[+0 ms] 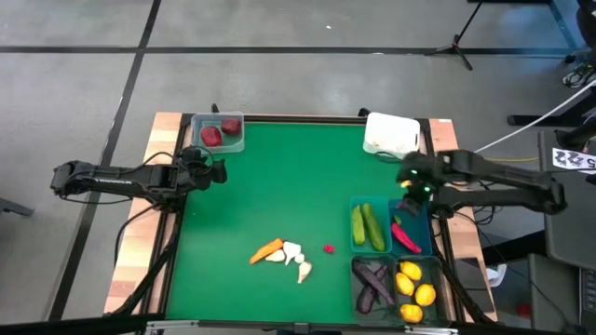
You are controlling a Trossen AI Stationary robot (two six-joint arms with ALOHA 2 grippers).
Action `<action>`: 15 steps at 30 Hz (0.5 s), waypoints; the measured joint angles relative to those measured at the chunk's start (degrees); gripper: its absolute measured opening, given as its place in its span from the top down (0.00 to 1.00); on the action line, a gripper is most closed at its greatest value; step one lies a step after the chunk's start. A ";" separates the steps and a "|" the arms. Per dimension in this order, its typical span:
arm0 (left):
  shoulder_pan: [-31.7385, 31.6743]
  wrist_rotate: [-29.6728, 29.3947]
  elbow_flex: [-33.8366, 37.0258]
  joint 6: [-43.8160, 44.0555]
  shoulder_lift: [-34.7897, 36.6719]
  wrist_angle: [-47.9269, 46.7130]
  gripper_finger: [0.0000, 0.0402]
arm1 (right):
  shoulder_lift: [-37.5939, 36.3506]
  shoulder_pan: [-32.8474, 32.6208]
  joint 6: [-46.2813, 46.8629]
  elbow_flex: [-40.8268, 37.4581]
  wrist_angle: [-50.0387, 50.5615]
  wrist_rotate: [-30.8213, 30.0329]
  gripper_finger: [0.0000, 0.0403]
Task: Sort produce into baskets
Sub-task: Put the red bell pepper into the blue bin
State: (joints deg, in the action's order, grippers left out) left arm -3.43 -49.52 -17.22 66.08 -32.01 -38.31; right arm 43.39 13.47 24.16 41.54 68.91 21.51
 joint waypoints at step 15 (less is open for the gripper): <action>0.00 -0.02 -0.01 2.58 0.00 0.01 0.14 | -21.32 0.04 13.72 -6.10 -3.16 -9.83 0.79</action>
State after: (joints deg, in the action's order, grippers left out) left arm -3.43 -49.54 -17.23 68.66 -32.01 -38.30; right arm 22.07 13.52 37.88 35.44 65.76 11.69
